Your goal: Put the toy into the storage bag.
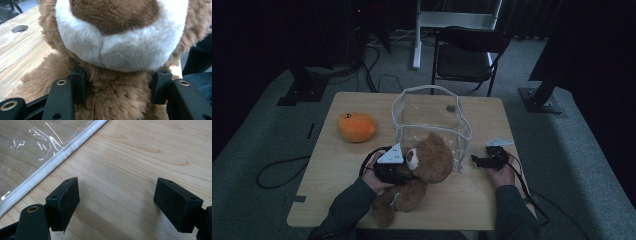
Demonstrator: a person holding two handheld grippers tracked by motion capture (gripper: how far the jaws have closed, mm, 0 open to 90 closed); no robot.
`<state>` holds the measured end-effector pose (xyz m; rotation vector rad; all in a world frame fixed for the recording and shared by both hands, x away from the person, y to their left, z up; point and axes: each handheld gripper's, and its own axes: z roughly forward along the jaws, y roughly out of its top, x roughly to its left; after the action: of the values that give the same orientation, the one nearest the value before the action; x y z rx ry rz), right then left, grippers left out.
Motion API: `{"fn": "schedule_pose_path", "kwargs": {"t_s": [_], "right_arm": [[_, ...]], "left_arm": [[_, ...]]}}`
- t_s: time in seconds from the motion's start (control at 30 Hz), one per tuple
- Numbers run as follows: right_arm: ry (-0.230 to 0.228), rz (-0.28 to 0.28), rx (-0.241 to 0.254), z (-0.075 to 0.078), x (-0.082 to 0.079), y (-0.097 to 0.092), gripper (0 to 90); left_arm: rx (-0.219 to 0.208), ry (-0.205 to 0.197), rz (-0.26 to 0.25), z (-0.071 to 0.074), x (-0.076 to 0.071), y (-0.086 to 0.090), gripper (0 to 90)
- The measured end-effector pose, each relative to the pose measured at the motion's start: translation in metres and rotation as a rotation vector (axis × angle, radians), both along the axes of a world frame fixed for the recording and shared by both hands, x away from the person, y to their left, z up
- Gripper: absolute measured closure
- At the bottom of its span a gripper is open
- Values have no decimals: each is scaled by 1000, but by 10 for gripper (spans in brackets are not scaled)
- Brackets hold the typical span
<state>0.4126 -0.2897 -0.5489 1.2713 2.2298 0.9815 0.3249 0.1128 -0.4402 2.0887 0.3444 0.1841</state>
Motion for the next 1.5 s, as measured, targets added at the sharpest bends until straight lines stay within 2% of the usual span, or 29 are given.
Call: {"fn": "schedule_pose_path", "kwargs": {"t_s": [0.13, 0.33, 0.6, 1.5], "right_arm": [[1, -1, 1, 0, 0, 0, 196], [2, -2, 1, 0, 0, 0, 196], [2, -2, 2, 0, 0, 0, 197], [1, 0, 0, 0, 0, 0, 197]], "left_arm": [[-14, -3, -4, 4, 0, 2, 458], [-71, 3, 5, 10, 1, 8, 459], [-121, 4, 23, 17, 1, 15, 464], [-226, 10, 39, 32, -6, 36, 466]]}}
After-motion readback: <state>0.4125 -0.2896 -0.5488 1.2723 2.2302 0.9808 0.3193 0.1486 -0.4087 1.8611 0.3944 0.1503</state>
